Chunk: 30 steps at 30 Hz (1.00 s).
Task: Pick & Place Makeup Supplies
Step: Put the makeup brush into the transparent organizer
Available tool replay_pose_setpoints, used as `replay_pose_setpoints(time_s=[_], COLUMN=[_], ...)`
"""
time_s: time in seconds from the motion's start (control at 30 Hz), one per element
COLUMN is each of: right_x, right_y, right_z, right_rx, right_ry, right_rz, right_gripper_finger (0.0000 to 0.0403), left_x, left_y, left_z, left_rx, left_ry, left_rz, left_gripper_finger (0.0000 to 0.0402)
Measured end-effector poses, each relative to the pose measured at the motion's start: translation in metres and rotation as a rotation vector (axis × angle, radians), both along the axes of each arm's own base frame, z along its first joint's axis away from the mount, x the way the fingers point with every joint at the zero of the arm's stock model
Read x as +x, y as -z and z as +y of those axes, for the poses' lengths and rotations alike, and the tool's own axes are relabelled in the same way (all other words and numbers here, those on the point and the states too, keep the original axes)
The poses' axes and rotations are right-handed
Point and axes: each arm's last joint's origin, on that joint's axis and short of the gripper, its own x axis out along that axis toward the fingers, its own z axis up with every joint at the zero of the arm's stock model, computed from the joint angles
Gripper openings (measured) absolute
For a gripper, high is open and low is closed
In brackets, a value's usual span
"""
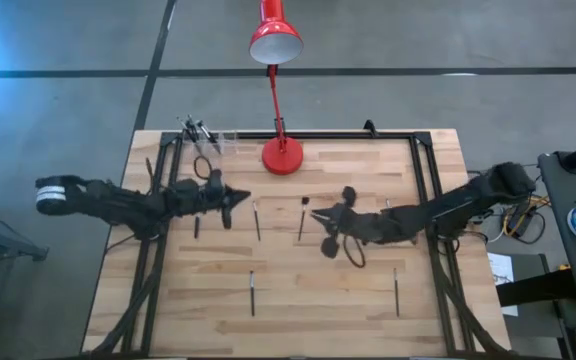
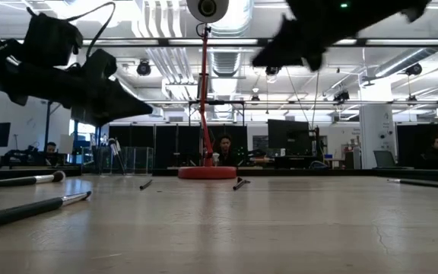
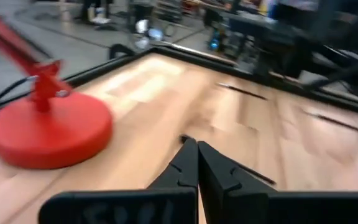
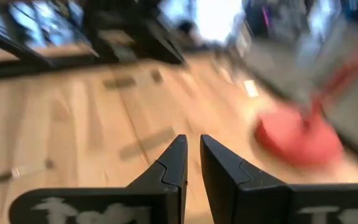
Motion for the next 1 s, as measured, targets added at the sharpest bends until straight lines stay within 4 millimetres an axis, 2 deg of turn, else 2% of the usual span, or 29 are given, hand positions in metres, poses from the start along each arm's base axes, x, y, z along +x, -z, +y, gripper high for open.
replay_pose_setpoints(time_s=[0.1, 0.23, 0.4, 0.57, 0.73, 0.9, 1.0], right_x=[-0.028, -0.068, -0.104, -0.117, -0.123, -0.132, -0.134], right_y=[-0.001, 0.003, 0.023, 0.046, 0.059, 0.071, 0.078], right_z=[0.004, 0.005, -0.010, -0.035, -0.064, -0.092, -0.105], right_rx=[0.101, 0.251, 0.355, 0.405, 0.445, 0.523, 0.570], right_ry=[0.105, 0.274, 0.586, 0.765, 0.895, 0.971, 0.958], right_rz=[0.105, 0.223, 0.342, 0.419, 0.499, 0.594, 0.609], right_gripper_finger=[0.0038, 0.0038, 0.0038, 0.0049, 0.0083, 0.0114, 0.0122], left_x=[0.004, 0.009, 0.014, 0.017, 0.019, 0.021, 0.023], left_y=[0.000, -0.003, -0.001, 0.006, 0.012, 0.018, 0.018], left_z=[-0.011, -0.013, -0.012, -0.011, -0.011, -0.011, -0.011], left_rx=[0.058, 0.078, 0.061, 0.056, 0.051, 0.047, 0.046], left_ry=[0.036, 0.027, 0.023, 0.024, 0.025, 0.026, 0.026], left_rz=[0.010, 0.005, 0.020, 0.047, 0.077, 0.107, 0.110], left_gripper_finger=[0.0001, 0.0000, 0.0000, 0.0000, 0.0000, 0.0000, 0.0000])
